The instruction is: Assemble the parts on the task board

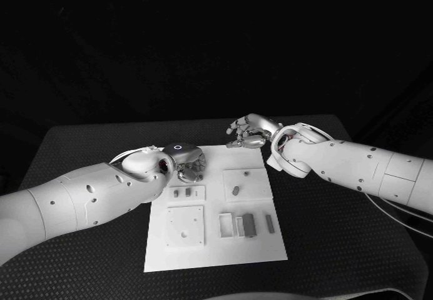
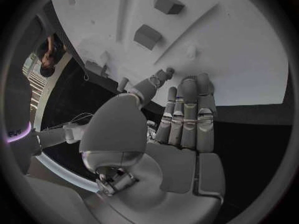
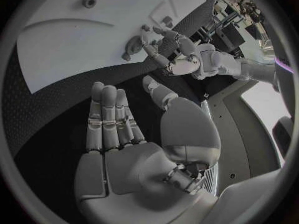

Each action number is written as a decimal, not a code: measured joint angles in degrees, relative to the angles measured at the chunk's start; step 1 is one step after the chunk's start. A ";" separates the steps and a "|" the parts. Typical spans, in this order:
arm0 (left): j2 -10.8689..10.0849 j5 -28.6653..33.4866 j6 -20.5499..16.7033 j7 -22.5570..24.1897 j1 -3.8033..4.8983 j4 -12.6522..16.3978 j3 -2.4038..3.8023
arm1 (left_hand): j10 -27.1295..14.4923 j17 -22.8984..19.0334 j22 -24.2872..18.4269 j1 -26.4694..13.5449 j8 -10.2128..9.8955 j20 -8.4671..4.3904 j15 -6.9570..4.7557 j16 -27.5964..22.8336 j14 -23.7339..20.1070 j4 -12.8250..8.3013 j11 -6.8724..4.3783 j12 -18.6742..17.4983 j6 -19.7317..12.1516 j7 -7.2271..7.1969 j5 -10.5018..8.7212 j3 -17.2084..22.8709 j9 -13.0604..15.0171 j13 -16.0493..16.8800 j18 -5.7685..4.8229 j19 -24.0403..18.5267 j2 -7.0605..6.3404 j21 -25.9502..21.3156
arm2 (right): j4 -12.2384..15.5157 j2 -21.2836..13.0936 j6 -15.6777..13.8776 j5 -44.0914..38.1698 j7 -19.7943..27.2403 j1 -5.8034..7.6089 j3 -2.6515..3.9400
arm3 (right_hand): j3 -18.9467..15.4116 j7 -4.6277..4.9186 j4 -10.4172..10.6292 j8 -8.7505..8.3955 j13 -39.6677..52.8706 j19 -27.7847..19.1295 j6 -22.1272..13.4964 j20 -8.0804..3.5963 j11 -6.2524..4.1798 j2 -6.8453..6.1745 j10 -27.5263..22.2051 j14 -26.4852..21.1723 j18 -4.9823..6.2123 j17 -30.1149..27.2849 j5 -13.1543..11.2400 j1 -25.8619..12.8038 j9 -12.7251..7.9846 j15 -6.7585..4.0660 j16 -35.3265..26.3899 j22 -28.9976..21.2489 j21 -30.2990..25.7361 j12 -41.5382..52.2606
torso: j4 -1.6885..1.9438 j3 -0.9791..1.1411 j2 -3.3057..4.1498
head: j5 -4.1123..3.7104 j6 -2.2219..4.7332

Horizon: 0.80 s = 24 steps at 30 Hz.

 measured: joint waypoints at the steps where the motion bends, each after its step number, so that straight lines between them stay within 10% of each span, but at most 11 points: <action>1: 0.02 -0.03 -0.01 0.04 -0.02 -0.02 0.00 | 0.00 0.00 0.05 0.00 0.00 0.00 0.00 0.00 0.00 0.00 0.00 0.00 0.00 0.00 0.00 0.00 0.00 0.00 0.00 0.00 0.00 0.00 | -0.01 0.01 -0.04 0.31 0.07 0.00 0.00 | 0.00 0.02 0.00 0.00 -2.02 -1.40 -0.02 0.62 0.18 0.00 -0.23 -0.69 -0.02 -1.12 0.00 0.00 0.12 0.34 -2.74 -0.87 -1.65 -2.08 | 0.00 0.01 -0.02 | -0.02 -0.02; 4: 0.06 -0.09 -0.03 0.14 -0.06 -0.10 0.00 | 0.31 0.00 0.18 0.07 0.27 -0.20 -0.23 0.04 0.23 -0.19 -0.10 0.00 0.00 0.00 0.00 0.19 -0.08 -0.15 0.00 0.21 0.34 0.00 | -0.06 0.04 -0.11 1.16 0.30 0.00 0.00 | -0.37 0.20 -0.37 0.30 -8.05 -4.97 -0.20 2.28 0.81 0.00 0.31 -2.67 -2.14 -3.41 0.00 0.00 0.59 1.90 -10.23 -2.94 -5.73 -7.48 | 0.03 0.01 -0.04 | -0.10 -0.04; 14: 0.24 -0.24 0.15 0.42 -0.38 -0.10 -0.09 | 1.89 0.02 0.80 0.41 0.76 -0.32 -0.53 0.38 0.76 -0.34 -0.36 0.27 1.04 0.00 0.00 0.33 -0.26 -0.21 0.07 0.50 1.03 0.00 | -0.62 0.36 -0.20 3.33 1.10 0.01 0.00 | -1.52 0.03 -0.86 1.72 -21.99 -14.98 -1.24 5.75 2.05 0.61 1.34 -5.66 -4.00 -5.22 0.00 0.62 0.85 6.65 -27.44 -5.86 -14.97 -17.39 | 0.03 0.02 -0.04 | -0.25 -0.27; 24: 0.25 -0.38 0.35 0.47 -0.58 -0.07 -0.12 | 3.02 0.16 1.35 0.52 0.97 -0.80 -0.63 1.03 1.39 -0.33 -0.48 0.49 1.44 0.00 0.00 0.33 -0.52 -0.21 0.35 1.03 1.13 0.22 | -0.91 0.68 -0.31 4.73 1.67 0.01 0.00 | -1.92 0.03 -0.94 2.00 -25.35 -16.84 -1.24 6.50 2.28 0.91 1.57 -5.21 -4.00 -5.70 0.00 0.91 0.50 7.14 -30.88 -6.18 -17.30 -18.65 | 0.10 -0.02 -0.05 | -0.39 -0.51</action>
